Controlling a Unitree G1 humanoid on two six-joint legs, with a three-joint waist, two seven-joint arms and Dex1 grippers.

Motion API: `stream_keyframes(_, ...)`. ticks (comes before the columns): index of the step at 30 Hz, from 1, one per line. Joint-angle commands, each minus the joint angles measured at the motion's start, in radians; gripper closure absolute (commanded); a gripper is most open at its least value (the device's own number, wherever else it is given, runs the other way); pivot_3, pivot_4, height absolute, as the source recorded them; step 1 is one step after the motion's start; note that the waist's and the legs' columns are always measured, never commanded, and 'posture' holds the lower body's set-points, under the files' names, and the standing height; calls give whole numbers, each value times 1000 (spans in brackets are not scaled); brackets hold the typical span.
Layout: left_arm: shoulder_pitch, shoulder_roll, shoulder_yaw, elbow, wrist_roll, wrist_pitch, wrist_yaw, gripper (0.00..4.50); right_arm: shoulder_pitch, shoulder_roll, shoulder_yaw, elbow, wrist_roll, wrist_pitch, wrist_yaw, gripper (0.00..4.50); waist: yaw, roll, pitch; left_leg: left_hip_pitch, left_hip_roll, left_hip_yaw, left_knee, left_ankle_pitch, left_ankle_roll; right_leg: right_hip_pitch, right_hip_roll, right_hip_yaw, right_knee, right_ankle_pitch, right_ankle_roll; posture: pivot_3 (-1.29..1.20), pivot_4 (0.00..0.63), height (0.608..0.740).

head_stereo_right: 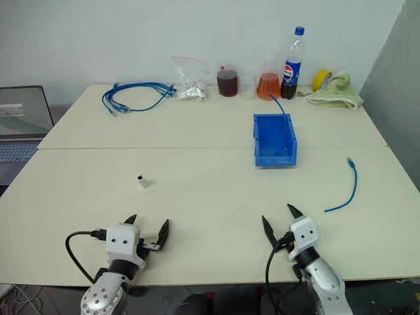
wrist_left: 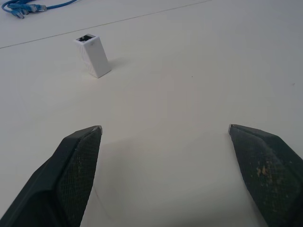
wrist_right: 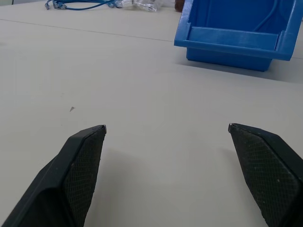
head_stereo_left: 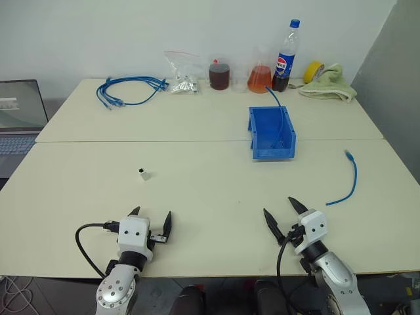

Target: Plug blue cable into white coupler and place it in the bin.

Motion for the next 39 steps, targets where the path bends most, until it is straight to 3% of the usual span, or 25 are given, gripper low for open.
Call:
stream_keyframes(1, 7, 3, -2, -30, -9, -29, -11, 0, -4, 5, 0, -15, 7, -17, 0, 120, 0, 0, 0, 0, 0, 0, 0, 0, 0, 0, 0, 0, 0, 0, 0, 0, 150, 740)
stream_keyframes(12, 5, 26, -40, -61, 10, -28, -43, 0, -9, 4, 2, -11, 5, -17, 3, 120, 0, 0, 0, 0, 0, 0, 0, 0, 0, 0, 0, 0, 0, 0, 0, 0, 150, 740)
stream_keyframes(22, 6, 40, 2, -55, -113, -31, -118, 0, -12, 2, -1, -8, 4, -20, 2, 120, 0, 0, 0, 0, 0, 0, 0, 0, 0, 0, 0, 0, 0, 0, 0, 0, 150, 740)
stream_keyframes(29, 0, 100, 16, -51, -195, -15, -216, 0, -35, 1, -4, -29, 5, 7, -6, 120, 1, 0, 0, 0, 0, 0, 0, 0, 0, 0, 0, 0, 0, 0, 0, 0, 150, 740)
stream_keyframes(32, -35, 183, -11, -74, -216, -28, -333, 0, -50, 0, -10, -54, 7, 29, -15, 120, 1, 0, 0, 0, 0, -1, 0, 0, 0, 0, 0, -1, 1, 0, 0, 0, 150, 740)
stream_keyframes(39, -238, 354, 10, -122, -406, 213, -473, 0, -49, -27, -76, -124, 25, 36, -25, 120, 2, 1, 0, 0, 0, -1, 0, 0, 0, 0, 1, -1, 1, 0, -1, 0, 150, 740)
